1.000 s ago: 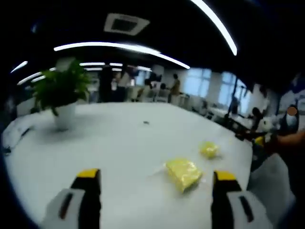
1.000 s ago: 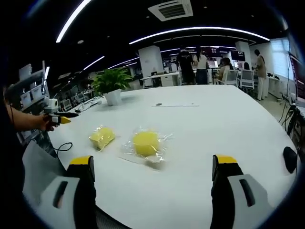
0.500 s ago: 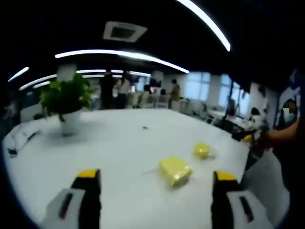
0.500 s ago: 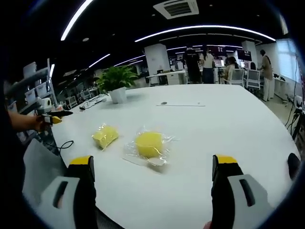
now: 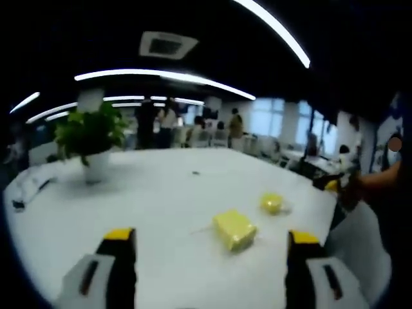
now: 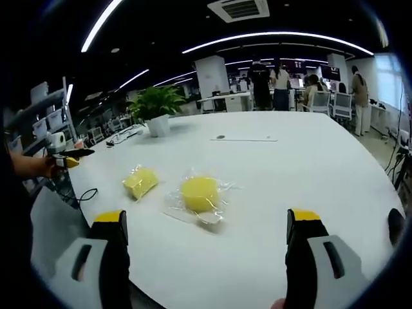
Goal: Compare the silicone blocks by pressing each to a similar depth, holding the contact briefly, and releasing to observe deformation and rebound differences across the visible hardness samples.
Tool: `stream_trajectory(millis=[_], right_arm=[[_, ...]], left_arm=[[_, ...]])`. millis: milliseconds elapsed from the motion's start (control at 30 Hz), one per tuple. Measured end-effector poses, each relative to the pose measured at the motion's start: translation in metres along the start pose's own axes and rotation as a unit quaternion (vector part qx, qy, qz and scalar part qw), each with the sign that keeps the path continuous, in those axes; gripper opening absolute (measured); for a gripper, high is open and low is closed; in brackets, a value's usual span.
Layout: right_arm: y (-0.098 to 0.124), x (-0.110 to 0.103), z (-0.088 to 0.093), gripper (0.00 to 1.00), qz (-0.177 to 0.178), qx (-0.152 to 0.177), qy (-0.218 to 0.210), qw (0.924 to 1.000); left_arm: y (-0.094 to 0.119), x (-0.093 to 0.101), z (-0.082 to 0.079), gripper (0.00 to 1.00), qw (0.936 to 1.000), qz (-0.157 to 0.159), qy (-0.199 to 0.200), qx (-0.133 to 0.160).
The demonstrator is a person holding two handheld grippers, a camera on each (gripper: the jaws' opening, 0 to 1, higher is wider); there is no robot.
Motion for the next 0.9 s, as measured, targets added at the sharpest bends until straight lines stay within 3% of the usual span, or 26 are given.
stream_trajectory(millis=[400,567,900], right_arm=[[0.006,-0.001,0.005,0.96,0.008,0.003,-0.007,0.9999],[0.009,-0.001,0.005,0.96,0.007,0.005,-0.007,0.9999],[0.008,0.000,0.006,0.96,0.007,0.008,-0.012,0.9999]], left_arm=[[-0.003,0.005,0.000,1.00,0.9999,0.002,0.014,0.000],[-0.006,0.009,-0.003,1.00,0.9992,-0.001,0.038,-0.011],[-0.016,0.023,-0.005,1.00,0.9987,0.017,0.046,-0.012]])
Point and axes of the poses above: the point that each gripper's makers call its tool centre point, and the gripper's own axes: y roughly backward along the fingers, x roughly to its right, z roughly out of its underside, the point moved 10 cm from there along y, roughly backward along the fingers, and after that the axes turned 14 degrees about y, right-handed, at the moved point
